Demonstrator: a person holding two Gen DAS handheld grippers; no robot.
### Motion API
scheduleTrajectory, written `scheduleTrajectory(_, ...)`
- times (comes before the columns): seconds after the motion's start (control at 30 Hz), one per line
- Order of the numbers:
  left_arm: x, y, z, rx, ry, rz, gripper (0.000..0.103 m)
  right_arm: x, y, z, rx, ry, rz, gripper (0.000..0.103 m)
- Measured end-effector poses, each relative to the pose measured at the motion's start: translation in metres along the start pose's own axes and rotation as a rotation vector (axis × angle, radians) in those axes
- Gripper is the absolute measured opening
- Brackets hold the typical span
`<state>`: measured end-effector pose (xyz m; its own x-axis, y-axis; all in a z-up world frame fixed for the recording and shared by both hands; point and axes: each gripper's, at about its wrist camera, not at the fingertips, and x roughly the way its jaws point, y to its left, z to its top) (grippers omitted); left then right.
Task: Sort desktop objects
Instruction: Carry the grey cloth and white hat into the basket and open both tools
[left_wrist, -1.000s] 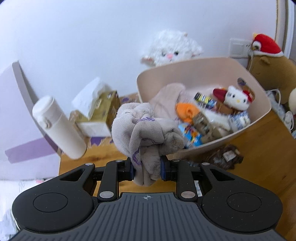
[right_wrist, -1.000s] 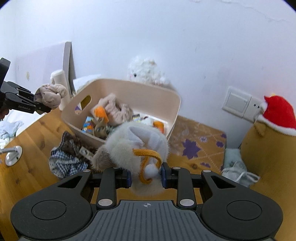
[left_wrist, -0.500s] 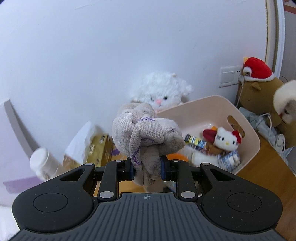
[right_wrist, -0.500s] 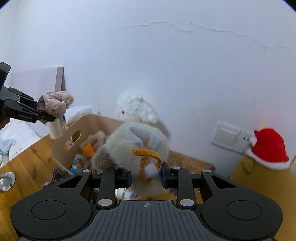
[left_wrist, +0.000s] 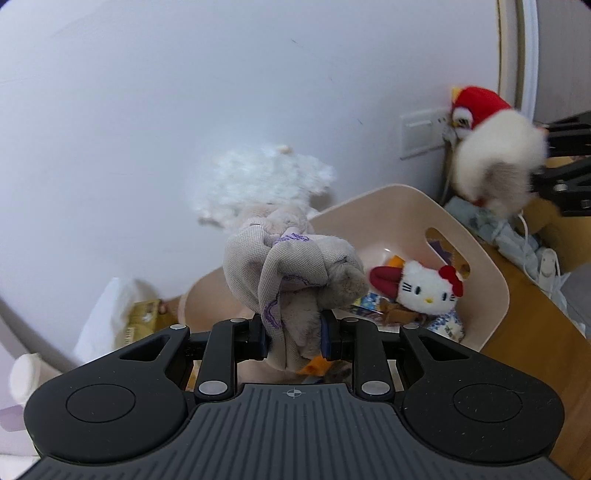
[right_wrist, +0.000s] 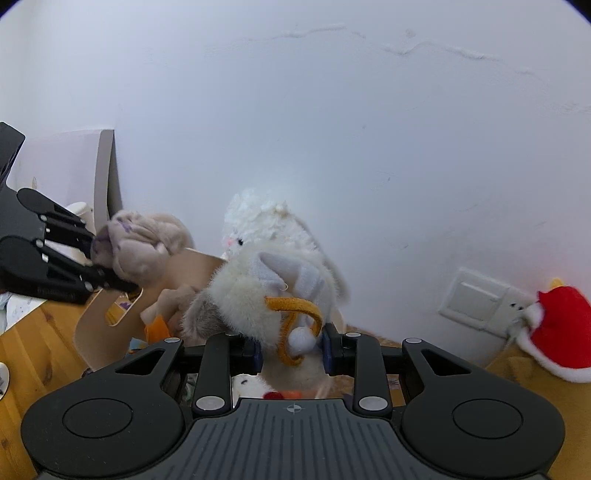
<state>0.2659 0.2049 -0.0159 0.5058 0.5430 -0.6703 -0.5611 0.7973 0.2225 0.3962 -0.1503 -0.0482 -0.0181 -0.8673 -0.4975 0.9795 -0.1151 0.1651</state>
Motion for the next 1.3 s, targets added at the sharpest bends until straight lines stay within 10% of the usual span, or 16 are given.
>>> scheduleTrajectory(0.57,0.065,-0.04,-0.019,0.062,0.136,-0.07,0.027,0.084,0.026,-0.021,0.048,0.223,0.009,0.032)
scheduleTrajectory(1.0,0.066,-0.034,-0.027,0.054,0.156,0.019,0.076,0.071,0.03,-0.017,0.071,0.2,-0.038,0.083)
scheduleTrajectory(1.3,0.05,-0.029,-0.032,0.031,0.142,0.046,0.076,0.049,0.033,-0.018,0.079,0.159,-0.066,0.099)
